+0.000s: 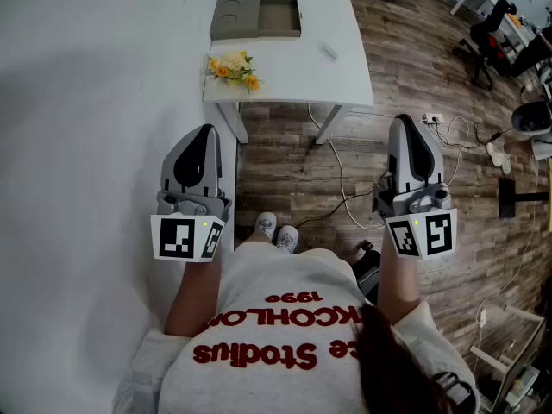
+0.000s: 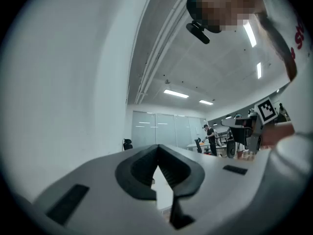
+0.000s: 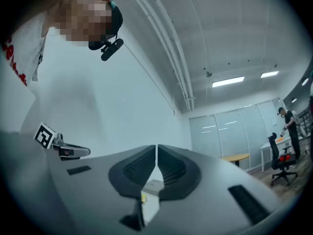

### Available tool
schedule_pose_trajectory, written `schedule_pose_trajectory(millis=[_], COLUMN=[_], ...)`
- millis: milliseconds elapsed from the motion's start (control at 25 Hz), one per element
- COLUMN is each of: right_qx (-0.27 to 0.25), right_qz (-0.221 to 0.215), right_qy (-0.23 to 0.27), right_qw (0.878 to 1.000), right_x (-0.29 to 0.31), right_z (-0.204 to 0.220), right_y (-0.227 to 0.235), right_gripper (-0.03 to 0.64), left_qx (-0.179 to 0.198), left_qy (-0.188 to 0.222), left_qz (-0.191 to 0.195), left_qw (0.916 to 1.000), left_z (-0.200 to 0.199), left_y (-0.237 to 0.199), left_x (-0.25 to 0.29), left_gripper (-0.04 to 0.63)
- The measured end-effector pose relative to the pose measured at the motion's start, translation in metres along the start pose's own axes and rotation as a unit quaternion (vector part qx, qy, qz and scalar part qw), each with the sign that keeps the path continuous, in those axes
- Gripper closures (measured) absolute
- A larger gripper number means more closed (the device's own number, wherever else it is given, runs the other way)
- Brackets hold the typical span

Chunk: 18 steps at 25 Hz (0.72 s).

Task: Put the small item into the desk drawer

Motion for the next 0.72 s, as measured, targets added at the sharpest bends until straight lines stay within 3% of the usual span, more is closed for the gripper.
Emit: schedule_pose_trajectory(millis=[240,400,720], right_qx=[0.0,0.031,0.043], right_qz=[0.001,0.019,0.007], right_qy=[0.005,0.041,0.02], right_qw=[1.0,0.998,0.999], right_x=[-0.005,-0.013,-0.003], right_z=[-0.004,-0.013,-0.001], right_y=[0.003,0.013,0.02], right_gripper=[0.603,0.603,0.603], left_qx=[0.002,0.004,0.003], left_qy=[0.004,0.006,0.004], left_qz=[-0.003,-0.001,0.004], left_qw=[1.0,1.0,1.0], left_z=[-0.001,-0.003,0.005], left_y=[0.002,0.005,0.004], left_x=[0.001,0.001,0.018], left_gripper=[0.588,0.588,0.588])
Point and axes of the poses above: the fingertips, and each gripper's own axes: x forward along the fingers, y to its right, z out of its underside, the point moved 2 cm from there along -x, backward along the fingers, and after that the axes turned 9 degrees about x, right-handed, at the moved point
